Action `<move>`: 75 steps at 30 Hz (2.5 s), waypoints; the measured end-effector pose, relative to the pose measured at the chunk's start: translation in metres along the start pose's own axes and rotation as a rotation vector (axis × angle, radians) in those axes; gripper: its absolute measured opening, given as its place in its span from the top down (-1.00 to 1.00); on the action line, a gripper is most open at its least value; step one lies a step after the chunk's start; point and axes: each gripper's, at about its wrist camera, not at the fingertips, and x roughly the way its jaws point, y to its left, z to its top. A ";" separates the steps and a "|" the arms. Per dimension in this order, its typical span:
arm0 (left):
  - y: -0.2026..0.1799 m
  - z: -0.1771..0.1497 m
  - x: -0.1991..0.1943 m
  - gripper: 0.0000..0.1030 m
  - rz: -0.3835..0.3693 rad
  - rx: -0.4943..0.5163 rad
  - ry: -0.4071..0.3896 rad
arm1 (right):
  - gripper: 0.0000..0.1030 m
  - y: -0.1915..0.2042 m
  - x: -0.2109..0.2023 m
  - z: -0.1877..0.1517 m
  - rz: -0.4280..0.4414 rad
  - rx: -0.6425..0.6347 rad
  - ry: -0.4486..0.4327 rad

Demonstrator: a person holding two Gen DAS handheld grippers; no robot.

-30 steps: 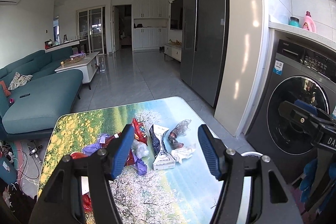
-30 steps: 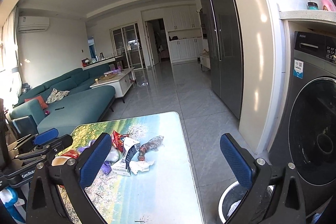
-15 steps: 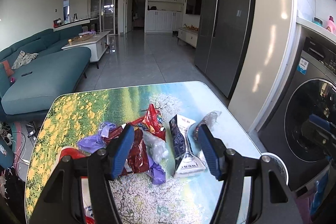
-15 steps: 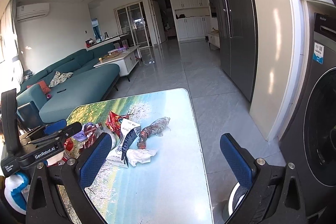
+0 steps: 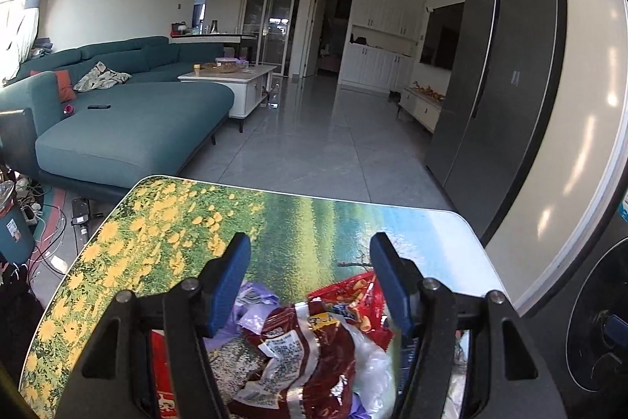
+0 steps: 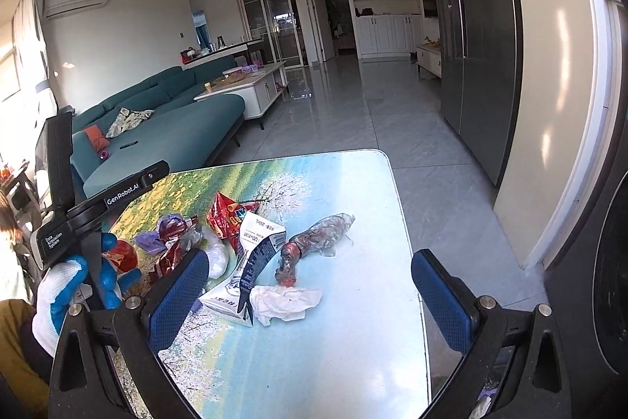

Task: Collect trash
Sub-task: 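Grasp the brown snack bag with the left tool while the right tool grasps a crumpled white tissue, then carry the snack bag and tissue over the white trash bin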

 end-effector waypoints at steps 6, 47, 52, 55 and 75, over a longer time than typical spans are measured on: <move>0.030 -0.002 -0.003 -0.19 0.064 0.002 0.006 | -1.00 0.011 0.018 0.002 0.027 -0.008 0.024; 0.032 -0.060 0.030 0.76 -0.360 -0.068 0.494 | 0.70 0.007 0.113 -0.048 0.106 -0.094 0.336; 0.039 -0.054 0.007 0.79 -0.388 -0.095 0.461 | 0.75 0.002 0.089 -0.048 0.107 -0.069 0.289; 0.041 -0.045 -0.010 0.80 -0.406 -0.102 0.430 | 0.75 0.001 0.067 -0.046 0.111 -0.063 0.253; -0.174 -0.020 -0.111 0.81 -0.893 0.153 0.431 | 0.75 -0.118 -0.088 -0.061 -0.134 0.138 0.115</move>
